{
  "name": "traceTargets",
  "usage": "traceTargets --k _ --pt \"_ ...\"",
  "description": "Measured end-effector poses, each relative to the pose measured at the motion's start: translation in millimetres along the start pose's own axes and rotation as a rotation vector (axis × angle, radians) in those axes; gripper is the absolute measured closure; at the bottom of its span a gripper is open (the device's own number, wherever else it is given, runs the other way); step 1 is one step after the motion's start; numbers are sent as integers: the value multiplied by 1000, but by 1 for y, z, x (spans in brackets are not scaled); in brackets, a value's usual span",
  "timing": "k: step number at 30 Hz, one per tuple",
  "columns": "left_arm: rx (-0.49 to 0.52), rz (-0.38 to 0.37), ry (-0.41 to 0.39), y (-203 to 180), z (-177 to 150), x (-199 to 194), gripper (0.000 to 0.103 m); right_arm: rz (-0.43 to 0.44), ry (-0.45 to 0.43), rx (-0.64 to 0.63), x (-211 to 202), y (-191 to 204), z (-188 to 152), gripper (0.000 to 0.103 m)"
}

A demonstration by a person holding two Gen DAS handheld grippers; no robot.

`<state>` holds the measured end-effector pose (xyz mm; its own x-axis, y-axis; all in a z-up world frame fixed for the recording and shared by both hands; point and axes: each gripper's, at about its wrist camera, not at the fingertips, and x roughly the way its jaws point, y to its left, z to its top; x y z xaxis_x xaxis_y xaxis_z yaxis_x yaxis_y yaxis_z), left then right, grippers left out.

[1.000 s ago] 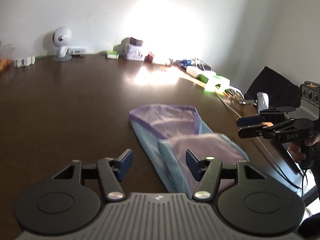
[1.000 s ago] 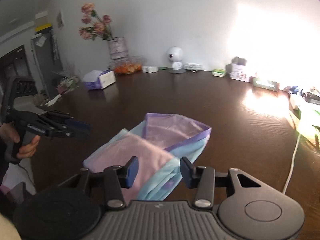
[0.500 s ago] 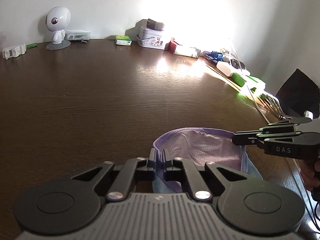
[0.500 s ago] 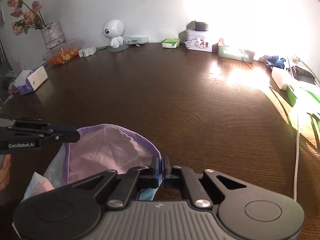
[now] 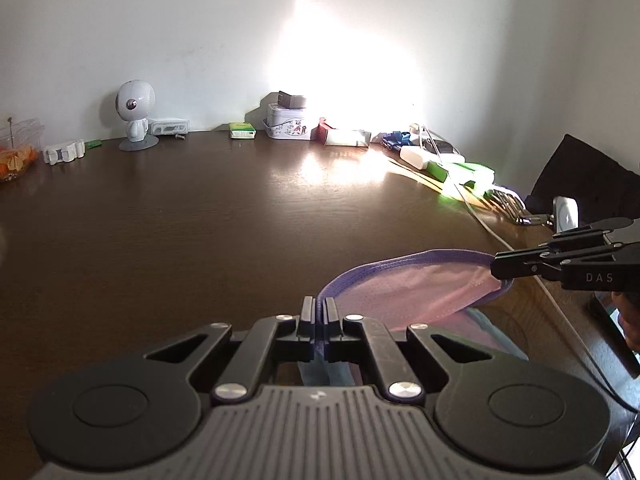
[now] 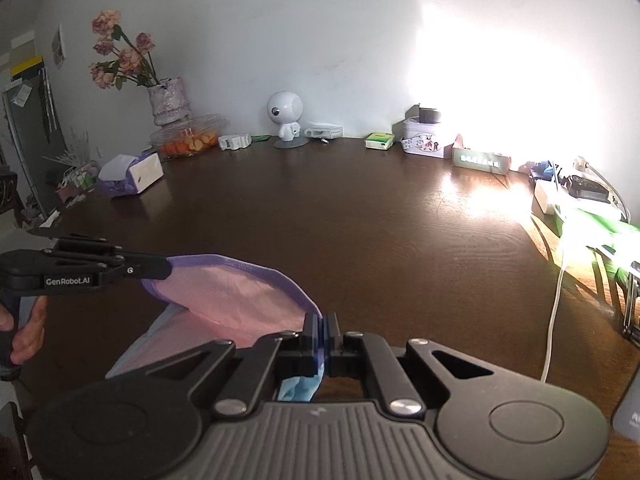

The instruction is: Fold clothes

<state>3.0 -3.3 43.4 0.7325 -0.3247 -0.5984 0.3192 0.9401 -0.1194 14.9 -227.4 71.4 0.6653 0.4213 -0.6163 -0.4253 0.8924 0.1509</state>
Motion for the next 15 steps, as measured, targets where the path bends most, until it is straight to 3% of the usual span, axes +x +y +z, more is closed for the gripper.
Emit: traceTargets --k 9,10,12,14,15 --pt "-54 -4 56 -4 -57 -26 95 73 86 -11 -26 23 -63 98" --pt "-63 10 62 -1 -62 -30 92 87 98 -12 -30 23 -67 96" --pt "-94 5 75 8 -66 -42 74 90 94 -17 -41 24 -72 91" --pt "-143 -16 31 17 -59 -57 60 91 58 -12 -54 22 -70 85" --pt "-154 -17 7 18 -52 -60 58 92 27 -5 -59 20 -65 81"
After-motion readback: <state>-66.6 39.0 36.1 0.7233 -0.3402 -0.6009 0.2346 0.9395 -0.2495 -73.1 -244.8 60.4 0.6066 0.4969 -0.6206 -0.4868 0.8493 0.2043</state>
